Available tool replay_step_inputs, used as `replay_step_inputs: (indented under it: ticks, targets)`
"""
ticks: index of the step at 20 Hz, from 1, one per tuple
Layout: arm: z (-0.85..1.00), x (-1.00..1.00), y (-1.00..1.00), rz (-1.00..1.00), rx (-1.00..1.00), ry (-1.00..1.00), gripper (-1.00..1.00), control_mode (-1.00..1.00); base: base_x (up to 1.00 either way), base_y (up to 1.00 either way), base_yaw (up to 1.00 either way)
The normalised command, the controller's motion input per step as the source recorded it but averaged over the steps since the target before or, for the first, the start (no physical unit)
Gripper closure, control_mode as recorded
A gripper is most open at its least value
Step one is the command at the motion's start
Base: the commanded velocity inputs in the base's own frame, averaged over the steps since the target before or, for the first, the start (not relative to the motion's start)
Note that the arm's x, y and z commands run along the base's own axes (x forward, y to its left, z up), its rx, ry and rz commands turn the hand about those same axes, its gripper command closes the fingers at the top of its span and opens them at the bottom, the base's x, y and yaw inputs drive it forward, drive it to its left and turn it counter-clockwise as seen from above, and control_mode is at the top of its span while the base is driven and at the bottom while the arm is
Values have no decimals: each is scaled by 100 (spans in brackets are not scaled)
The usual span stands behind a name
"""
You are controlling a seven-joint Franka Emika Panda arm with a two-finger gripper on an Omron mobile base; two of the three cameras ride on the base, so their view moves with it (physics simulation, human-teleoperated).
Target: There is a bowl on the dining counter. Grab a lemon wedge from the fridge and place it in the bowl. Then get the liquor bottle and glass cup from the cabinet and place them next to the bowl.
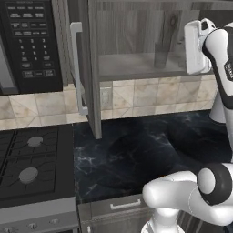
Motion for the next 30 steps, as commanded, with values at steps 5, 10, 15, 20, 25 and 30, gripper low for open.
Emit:
replay_step_inputs:
  ticks: [5,10,15,20,25,30]
  targets:
    - [0,22,0,0,0,-6,-100,-100,0,0,0]
    - [0,17,0,0,0,0,-100,-100,0,0,0]
    - [0,2,0,0,0,0,-100,-100,0,0,0]
    - [0,2,0,0,0,0,-100,-100,0,0,0]
    - [0,10,0,0,0,0,-100,-100,0,0,0]
    - [0,21,0,0,0,0,-100,-100,0,0,0]
